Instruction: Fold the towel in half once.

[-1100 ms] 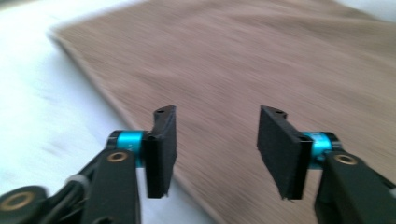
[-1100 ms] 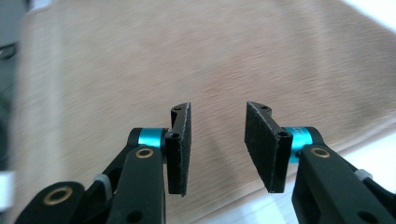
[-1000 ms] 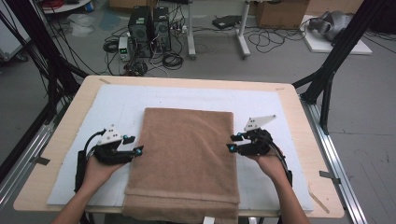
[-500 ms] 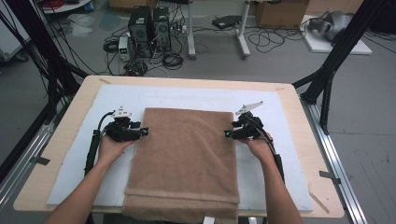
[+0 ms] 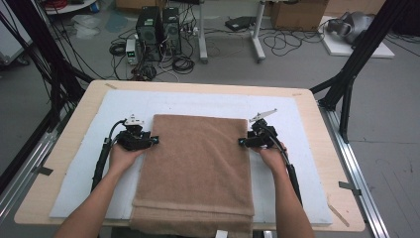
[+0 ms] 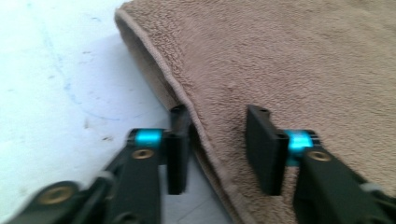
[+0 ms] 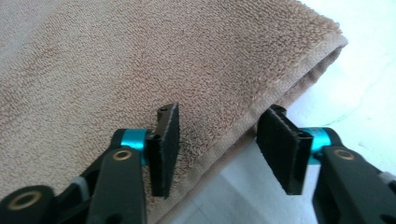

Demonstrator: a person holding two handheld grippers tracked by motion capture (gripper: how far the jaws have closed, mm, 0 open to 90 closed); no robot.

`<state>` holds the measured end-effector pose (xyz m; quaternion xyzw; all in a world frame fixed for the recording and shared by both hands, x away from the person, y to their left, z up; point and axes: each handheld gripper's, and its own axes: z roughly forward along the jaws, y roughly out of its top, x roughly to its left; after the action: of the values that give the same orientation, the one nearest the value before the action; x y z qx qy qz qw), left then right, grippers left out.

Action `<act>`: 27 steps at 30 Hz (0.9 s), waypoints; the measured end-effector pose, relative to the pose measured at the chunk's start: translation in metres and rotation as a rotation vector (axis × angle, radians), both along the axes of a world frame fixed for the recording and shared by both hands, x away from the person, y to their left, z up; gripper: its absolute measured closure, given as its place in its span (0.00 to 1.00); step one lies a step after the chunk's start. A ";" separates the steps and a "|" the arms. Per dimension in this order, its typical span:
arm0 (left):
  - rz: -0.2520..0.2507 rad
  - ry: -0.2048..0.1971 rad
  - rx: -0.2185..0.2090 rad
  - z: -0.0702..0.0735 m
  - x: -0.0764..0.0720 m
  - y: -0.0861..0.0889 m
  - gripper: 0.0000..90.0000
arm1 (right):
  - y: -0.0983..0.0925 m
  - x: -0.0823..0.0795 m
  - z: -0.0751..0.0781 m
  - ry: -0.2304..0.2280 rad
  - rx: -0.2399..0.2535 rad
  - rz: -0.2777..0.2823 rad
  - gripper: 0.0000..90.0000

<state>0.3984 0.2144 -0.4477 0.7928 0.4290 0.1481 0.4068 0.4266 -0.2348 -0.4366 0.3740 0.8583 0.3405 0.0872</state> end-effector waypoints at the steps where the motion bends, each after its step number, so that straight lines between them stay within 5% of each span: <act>1: 0.003 0.002 -0.012 0.000 0.000 -0.001 0.77 | 0.000 0.000 0.000 0.004 0.005 0.001 0.66; 3: -0.004 0.007 -0.012 0.000 0.000 0.000 0.83 | 0.000 0.000 0.000 0.020 0.023 0.024 0.82; 6: 0.012 0.019 -0.039 0.000 0.001 0.001 0.89 | 0.002 0.000 0.001 0.035 0.042 0.048 0.90; 10: 0.028 -0.007 -0.041 0.002 0.001 0.002 0.93 | -0.005 0.003 0.006 0.020 0.072 0.015 0.91; 17: 0.088 -0.061 -0.053 0.006 0.005 -0.002 0.95 | -0.001 0.010 0.019 -0.038 0.020 0.003 0.91; 20: 0.091 -0.068 -0.023 0.014 0.011 -0.004 0.95 | 0.003 0.015 0.024 -0.050 -0.005 0.002 0.91; 27: 0.110 -0.128 -0.025 0.035 0.025 -0.007 0.95 | 0.002 0.025 0.047 -0.100 -0.003 -0.023 0.91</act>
<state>0.4232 0.2071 -0.4126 0.7518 0.4468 0.2152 0.4346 0.4515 -0.2328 -0.3896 0.3660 0.8490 0.3565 0.1345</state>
